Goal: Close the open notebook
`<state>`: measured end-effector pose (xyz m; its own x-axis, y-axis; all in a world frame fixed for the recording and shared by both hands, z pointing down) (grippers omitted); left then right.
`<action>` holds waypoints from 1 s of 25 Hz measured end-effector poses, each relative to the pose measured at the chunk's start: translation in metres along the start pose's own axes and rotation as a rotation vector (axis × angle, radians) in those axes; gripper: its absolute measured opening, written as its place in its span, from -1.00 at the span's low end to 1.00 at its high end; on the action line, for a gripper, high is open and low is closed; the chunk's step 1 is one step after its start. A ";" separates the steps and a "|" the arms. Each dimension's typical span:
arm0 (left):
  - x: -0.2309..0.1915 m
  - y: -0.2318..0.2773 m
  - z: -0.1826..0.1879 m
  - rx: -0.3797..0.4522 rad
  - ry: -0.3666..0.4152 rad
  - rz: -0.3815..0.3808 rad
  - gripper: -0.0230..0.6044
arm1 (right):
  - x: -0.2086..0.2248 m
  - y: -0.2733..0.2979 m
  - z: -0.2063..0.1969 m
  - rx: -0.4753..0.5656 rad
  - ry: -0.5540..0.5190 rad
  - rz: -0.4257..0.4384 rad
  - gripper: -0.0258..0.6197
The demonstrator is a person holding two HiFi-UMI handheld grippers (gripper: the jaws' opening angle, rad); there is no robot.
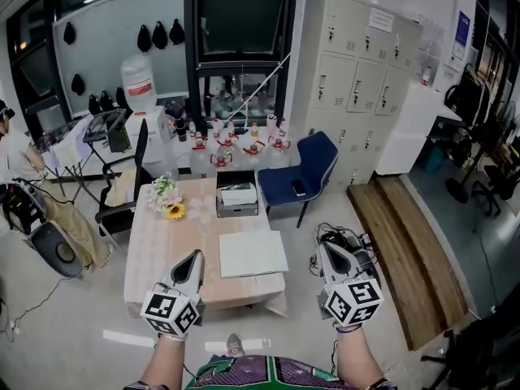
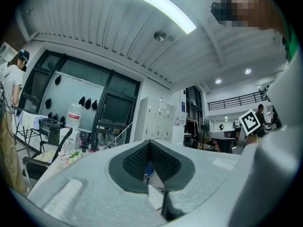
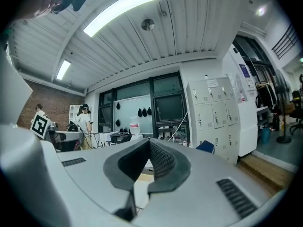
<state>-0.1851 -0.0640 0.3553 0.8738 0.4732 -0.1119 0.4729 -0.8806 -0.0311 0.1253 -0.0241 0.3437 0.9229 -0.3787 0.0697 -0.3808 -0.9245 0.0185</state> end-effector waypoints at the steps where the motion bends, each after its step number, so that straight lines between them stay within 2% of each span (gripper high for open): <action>1: -0.005 0.007 0.001 0.000 0.002 -0.001 -0.88 | 0.002 0.009 0.000 0.002 0.002 0.001 -0.92; 10: -0.050 0.058 0.004 -0.018 -0.004 -0.012 -0.88 | 0.009 0.079 -0.001 -0.002 -0.004 -0.012 -0.92; 18: -0.097 0.095 -0.005 -0.024 -0.034 -0.017 -0.88 | 0.005 0.139 -0.005 -0.023 -0.019 0.014 -0.92; 25: -0.124 0.127 -0.011 -0.023 -0.045 -0.047 -0.88 | 0.003 0.173 -0.007 -0.044 -0.049 -0.002 -0.92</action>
<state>-0.2324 -0.2340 0.3761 0.8451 0.5115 -0.1556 0.5158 -0.8566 -0.0145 0.0619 -0.1851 0.3538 0.9250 -0.3794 0.0209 -0.3799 -0.9229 0.0628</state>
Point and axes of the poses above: the fingertips, and each gripper's own axes: y forward along the fingers, x to its right, z out of its top, the point moved 4 cm from there along -y, backward along the fingers, and after that the axes turned 8 degrees about z, right-handed, at the moved point
